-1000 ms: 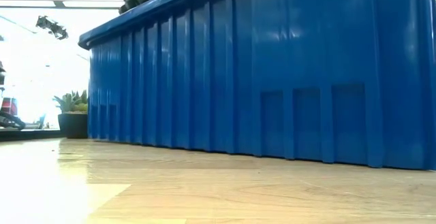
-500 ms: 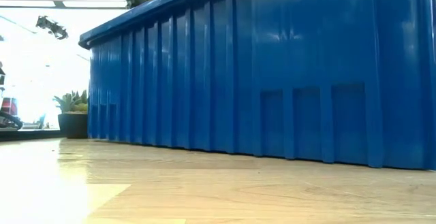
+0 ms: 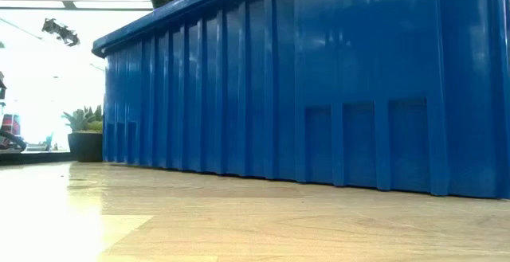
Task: Sort blocks
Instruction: Adjust the blue bin
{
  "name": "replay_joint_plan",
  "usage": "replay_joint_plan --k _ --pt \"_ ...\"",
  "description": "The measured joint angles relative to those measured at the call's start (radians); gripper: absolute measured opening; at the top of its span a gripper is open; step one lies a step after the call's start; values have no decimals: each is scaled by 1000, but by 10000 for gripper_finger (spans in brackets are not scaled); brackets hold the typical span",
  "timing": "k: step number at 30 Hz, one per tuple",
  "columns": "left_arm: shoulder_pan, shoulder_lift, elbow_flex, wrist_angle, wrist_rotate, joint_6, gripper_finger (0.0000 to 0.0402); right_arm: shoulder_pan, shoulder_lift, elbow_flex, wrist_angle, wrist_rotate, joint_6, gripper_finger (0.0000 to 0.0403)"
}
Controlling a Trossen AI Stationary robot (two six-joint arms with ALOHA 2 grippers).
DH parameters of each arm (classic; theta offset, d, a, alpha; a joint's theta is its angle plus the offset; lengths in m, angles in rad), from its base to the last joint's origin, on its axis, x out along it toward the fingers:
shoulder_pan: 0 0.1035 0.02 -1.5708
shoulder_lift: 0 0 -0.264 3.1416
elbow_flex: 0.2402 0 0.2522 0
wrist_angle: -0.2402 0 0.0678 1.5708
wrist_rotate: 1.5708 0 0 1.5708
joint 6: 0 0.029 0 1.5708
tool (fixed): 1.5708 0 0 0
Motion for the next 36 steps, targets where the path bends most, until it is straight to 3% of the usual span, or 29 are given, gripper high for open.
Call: replay_joint_plan --k 13,20,36 --pt "-3 0 -42 -37 4 -34 211 7 142 3 -112 134 82 164" --pt "-15 -36 -157 -54 91 -76 211 -10 74 -33 -125 173 -19 162" --pt "-273 -227 -312 -99 -1 -389 211 -21 -102 -161 -133 159 -309 160"
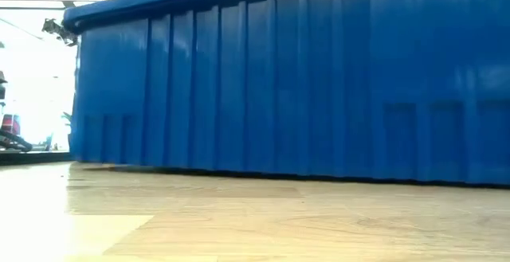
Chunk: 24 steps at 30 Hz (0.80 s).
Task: Sort blocks
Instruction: Adjust the blue bin
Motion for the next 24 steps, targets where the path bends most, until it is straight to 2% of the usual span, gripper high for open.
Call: replay_joint_plan --k 6,12,15,19,24 --pt "-127 -75 -99 -15 -21 -137 211 -2 -55 -3 3 2 -145 160" --pt "-217 -162 -98 -2 -75 -264 211 -4 -102 -1 16 -34 -143 160" --pt "-226 -188 -87 31 -143 -252 211 -3 -116 -1 25 -72 -146 160" --pt "-224 -204 -46 7 -238 -220 211 -1 -138 35 19 -178 -154 160" --pt "-221 -216 36 -59 -280 -190 211 7 -160 144 23 -253 -153 160"
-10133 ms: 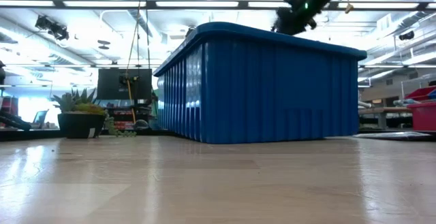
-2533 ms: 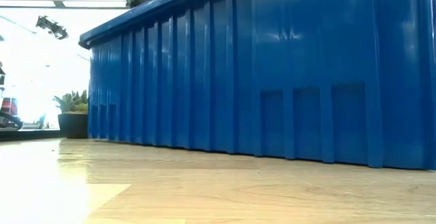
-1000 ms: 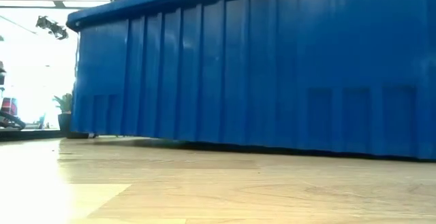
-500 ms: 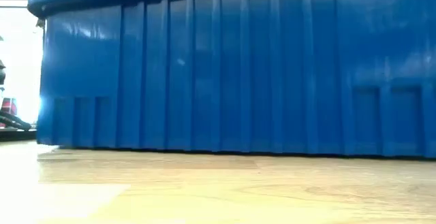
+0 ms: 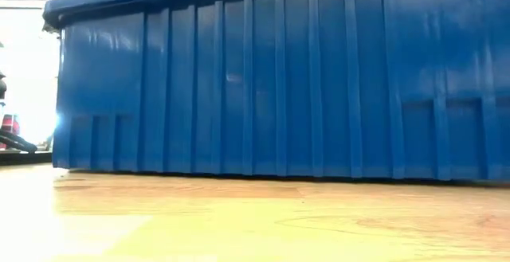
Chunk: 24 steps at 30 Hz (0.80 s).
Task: Sort blocks
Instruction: Adjust the blue bin
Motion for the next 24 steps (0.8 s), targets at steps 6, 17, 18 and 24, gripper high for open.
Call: replay_joint_plan --k 6,17,18,24 --pt "-35 -81 97 102 -51 119 211 -6 8 151 195 164 -194 160" --pt "-74 -224 17 385 -9 359 211 -194 214 177 515 738 -1232 157" --pt "-74 -225 4 395 -1 364 211 -217 236 177 542 798 -1295 157" --pt "-73 -225 -81 503 83 368 211 -415 341 177 526 565 -1444 158"
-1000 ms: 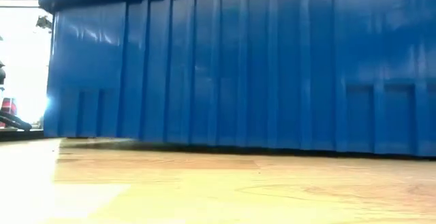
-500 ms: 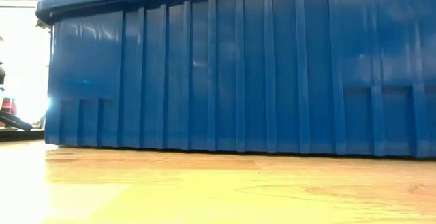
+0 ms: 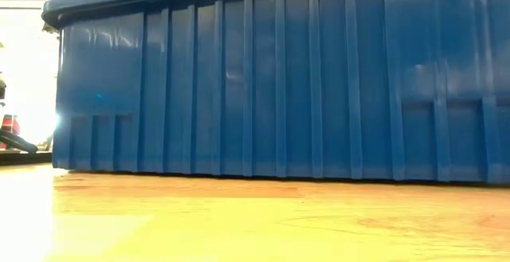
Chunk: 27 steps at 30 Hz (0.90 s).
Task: Sort blocks
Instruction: Adjust the blue bin
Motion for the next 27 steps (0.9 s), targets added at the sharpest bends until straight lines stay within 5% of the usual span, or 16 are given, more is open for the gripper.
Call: replay_joint_plan --k 4,7,14,27 --pt "0 1 -53 81 85 -2 211 -178 65 0 -51 -405 11 174" --pt "0 0 -80 111 108 -12 211 -267 119 0 -95 -549 -43 202" --pt "0 0 -100 130 143 -56 211 -378 257 -8 -87 -694 -220 252" --pt "0 1 -100 129 146 -56 211 -523 236 -390 303 -820 -307 216"
